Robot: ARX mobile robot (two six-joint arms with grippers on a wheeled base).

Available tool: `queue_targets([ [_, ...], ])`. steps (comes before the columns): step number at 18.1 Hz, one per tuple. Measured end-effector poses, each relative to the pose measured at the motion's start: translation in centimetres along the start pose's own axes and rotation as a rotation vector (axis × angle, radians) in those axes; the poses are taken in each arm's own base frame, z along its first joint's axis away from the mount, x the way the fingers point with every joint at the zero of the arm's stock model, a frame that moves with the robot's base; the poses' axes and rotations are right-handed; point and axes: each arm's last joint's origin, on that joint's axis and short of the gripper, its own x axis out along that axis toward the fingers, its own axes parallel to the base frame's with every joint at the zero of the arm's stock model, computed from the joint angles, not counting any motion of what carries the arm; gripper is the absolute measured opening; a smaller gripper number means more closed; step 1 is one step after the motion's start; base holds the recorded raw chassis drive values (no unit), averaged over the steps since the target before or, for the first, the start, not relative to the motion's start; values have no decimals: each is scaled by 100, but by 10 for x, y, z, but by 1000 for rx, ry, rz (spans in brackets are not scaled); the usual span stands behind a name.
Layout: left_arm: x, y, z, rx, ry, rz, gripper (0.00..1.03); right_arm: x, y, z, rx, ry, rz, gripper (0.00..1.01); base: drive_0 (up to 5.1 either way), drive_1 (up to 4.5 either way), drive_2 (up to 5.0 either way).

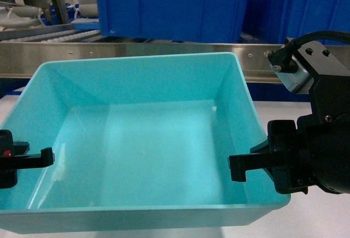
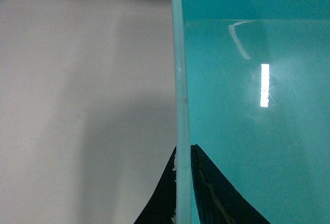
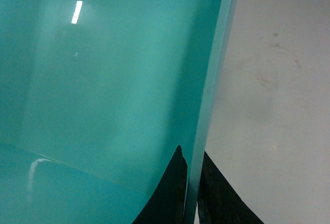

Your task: Organize blue bins on left shelf correctly

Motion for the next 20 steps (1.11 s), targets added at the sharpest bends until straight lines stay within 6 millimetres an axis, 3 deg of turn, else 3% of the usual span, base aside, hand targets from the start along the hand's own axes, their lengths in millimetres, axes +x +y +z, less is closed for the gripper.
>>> queue_targets([
  [20, 0, 0, 0, 0, 1, 1, 5, 0, 0, 0, -2, 3, -1, 3, 0, 0, 0],
])
